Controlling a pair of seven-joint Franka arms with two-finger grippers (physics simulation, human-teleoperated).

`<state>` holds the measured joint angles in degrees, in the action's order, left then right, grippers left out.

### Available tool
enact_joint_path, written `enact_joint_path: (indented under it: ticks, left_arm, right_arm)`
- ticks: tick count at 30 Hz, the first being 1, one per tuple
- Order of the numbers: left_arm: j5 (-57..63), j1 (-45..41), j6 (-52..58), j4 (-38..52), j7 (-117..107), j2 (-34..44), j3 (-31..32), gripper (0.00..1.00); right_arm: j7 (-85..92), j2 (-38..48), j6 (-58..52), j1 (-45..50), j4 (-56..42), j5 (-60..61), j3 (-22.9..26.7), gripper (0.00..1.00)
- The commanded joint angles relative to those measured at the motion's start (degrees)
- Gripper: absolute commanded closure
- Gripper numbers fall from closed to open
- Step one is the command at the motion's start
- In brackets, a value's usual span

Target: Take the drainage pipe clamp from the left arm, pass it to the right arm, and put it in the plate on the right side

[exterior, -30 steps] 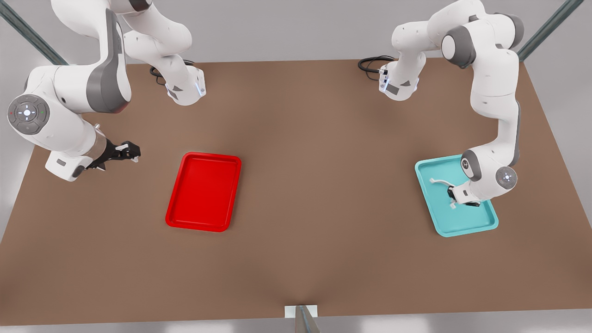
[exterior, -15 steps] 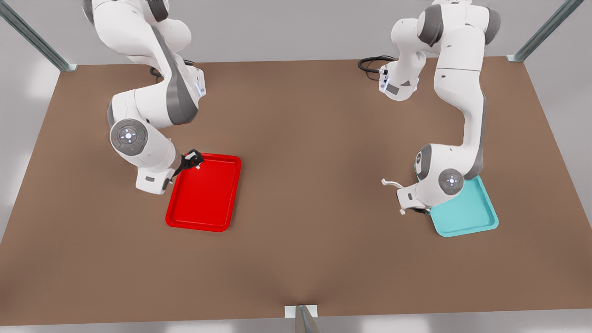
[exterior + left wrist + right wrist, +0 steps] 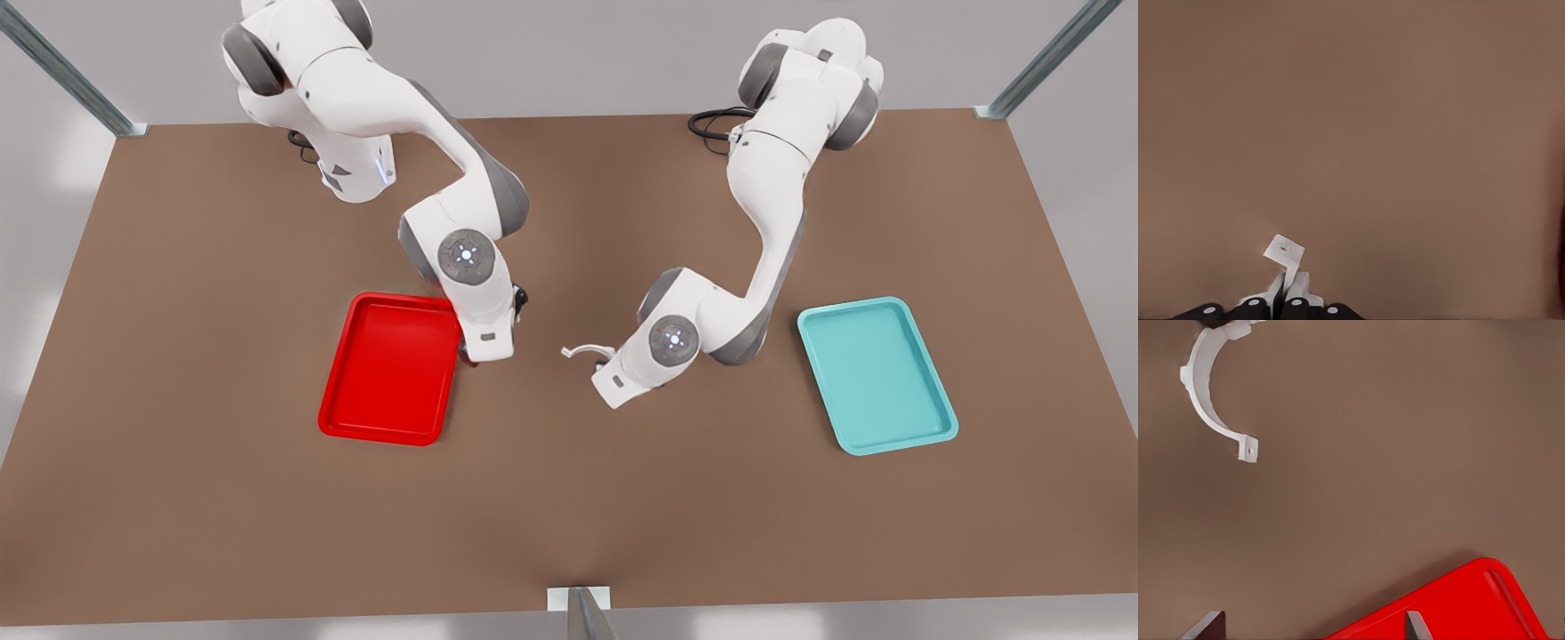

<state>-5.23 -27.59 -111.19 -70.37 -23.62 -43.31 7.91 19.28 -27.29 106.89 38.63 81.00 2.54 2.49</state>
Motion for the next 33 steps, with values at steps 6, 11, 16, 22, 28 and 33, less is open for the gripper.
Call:
enact_joint_path:
  ticks: [6,11,16,22,28,33]
  left_arm:
    - [-0.3,-1.8,3.3,0.9,-48.3,-0.7,0.6,0.79]
    - [-1.0,-1.8,2.7,1.5,-44.2,-1.5,1.2,0.79]
    - [-1.0,-2.6,2.7,2.2,-44.8,-2.0,1.4,0.79]
    - [-1.0,-2.6,2.7,2.3,-45.2,-2.0,1.3,0.79]
    - [-1.1,-2.6,3.2,2.5,-45.9,-2.0,1.3,0.79]
    - [-1.1,-2.6,3.1,2.5,-45.8,-2.0,1.3,0.79]
  right_arm:
    - [24.5,-0.7,16.7,2.8,1.1,-3.7,-0.1,0.00]
    - [34.2,-1.4,20.8,3.1,2.3,-3.6,-0.3,0.00]
    - [37.1,-2.1,21.7,3.0,3.6,-3.2,-1.3,0.00]
    - [40.8,-1.5,21.3,2.9,6.9,-3.1,-1.4,0.00]
    - [41.4,-2.9,21.5,3.1,7.4,-3.1,-2.0,0.00]
    - [41.4,-4.4,21.6,3.2,7.3,-3.2,-2.1,0.00]
